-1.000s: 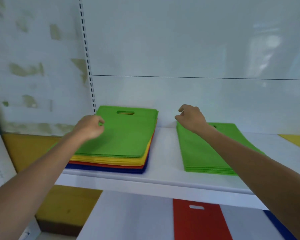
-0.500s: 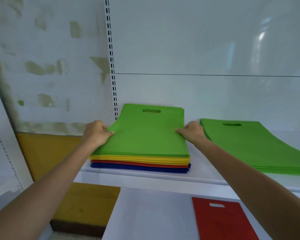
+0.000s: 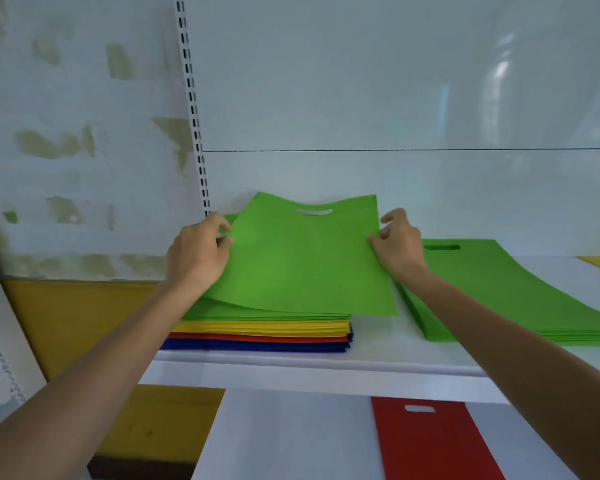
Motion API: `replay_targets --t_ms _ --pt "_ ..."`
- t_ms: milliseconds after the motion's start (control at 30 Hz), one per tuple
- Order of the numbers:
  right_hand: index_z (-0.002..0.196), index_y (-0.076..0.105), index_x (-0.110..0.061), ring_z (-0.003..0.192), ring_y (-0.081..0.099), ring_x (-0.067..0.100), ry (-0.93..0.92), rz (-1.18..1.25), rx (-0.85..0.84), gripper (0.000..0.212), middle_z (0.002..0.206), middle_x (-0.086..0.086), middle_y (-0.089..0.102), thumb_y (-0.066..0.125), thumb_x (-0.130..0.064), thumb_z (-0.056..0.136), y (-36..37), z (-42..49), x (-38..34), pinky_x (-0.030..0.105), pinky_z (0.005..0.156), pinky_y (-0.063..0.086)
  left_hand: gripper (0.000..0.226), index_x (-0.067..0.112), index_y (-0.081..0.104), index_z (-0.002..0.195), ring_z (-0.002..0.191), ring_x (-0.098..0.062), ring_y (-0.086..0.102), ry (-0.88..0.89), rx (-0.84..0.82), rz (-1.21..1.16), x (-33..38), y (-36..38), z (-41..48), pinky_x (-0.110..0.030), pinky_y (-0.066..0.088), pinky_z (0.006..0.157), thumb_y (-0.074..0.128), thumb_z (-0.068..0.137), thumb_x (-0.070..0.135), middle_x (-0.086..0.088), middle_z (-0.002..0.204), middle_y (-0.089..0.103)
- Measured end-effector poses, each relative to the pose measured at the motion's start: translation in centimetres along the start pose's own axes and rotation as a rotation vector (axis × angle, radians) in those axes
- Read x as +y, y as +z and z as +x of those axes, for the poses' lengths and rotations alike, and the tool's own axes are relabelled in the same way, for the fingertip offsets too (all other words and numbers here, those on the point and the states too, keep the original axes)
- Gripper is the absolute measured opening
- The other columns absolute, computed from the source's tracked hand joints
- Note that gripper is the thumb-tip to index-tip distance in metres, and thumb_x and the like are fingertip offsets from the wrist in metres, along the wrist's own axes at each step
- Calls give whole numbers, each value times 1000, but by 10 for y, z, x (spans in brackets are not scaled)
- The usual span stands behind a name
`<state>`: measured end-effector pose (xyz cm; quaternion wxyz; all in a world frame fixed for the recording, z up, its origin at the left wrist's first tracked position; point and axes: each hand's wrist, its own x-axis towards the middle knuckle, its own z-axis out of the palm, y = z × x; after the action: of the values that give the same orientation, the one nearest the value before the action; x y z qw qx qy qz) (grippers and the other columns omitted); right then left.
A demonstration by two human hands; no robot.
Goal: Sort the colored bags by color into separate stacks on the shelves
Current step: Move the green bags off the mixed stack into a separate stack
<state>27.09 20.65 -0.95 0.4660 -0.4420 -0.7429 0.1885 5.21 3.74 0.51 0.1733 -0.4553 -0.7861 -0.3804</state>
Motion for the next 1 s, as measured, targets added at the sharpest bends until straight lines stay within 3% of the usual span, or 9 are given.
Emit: replay_targets --t_ms 167,367,600,733,867,1000 --pt "117 60 -5 98 55 23 -134 -137 51 28 120 11 59 51 -3 90 -74 30 31 26 88 41 20 13 71 97 99 -28 62 110 -57 -100 72 20 4 -37 48 87 52 92 17 -8 102 71" --pt "135 43 -3 128 41 28 -110 -296 2 44 139 15 45 49 -12 93 -156 44 85 30 105 28 35 8 60 121 119 -25 52 214 -269 -116 171 60 -8 -26 37 96 54 91 25 -11 128 58" --pt "127 44 4 121 43 34 -54 -418 -207 40 132 20 47 49 -8 88 -203 49 149 47 101 37 39 10 59 124 116 -25 54 199 -345 -77 228 108 -36 -32 42 98 57 88 25 -11 128 58" --pt "133 42 -4 122 43 32 -8 -375 -322 49 136 14 45 54 -15 87 -203 44 174 48 102 38 37 11 61 121 107 -27 59 148 -365 5 226 130 -58 -32 46 89 56 88 26 -12 119 63" --pt "134 39 -8 124 40 31 16 -501 -472 52 139 12 41 54 -24 87 -190 39 198 47 104 36 26 14 70 102 97 -23 61 92 -515 86 216 143 -75 -33 48 85 54 87 29 -7 108 68" --pt "126 50 -8 118 47 31 139 -488 -532 41 131 14 50 47 -31 91 -182 38 207 41 101 39 25 13 69 100 98 -22 59 54 -548 92 216 147 -80 -31 47 83 56 87 29 -6 107 67"
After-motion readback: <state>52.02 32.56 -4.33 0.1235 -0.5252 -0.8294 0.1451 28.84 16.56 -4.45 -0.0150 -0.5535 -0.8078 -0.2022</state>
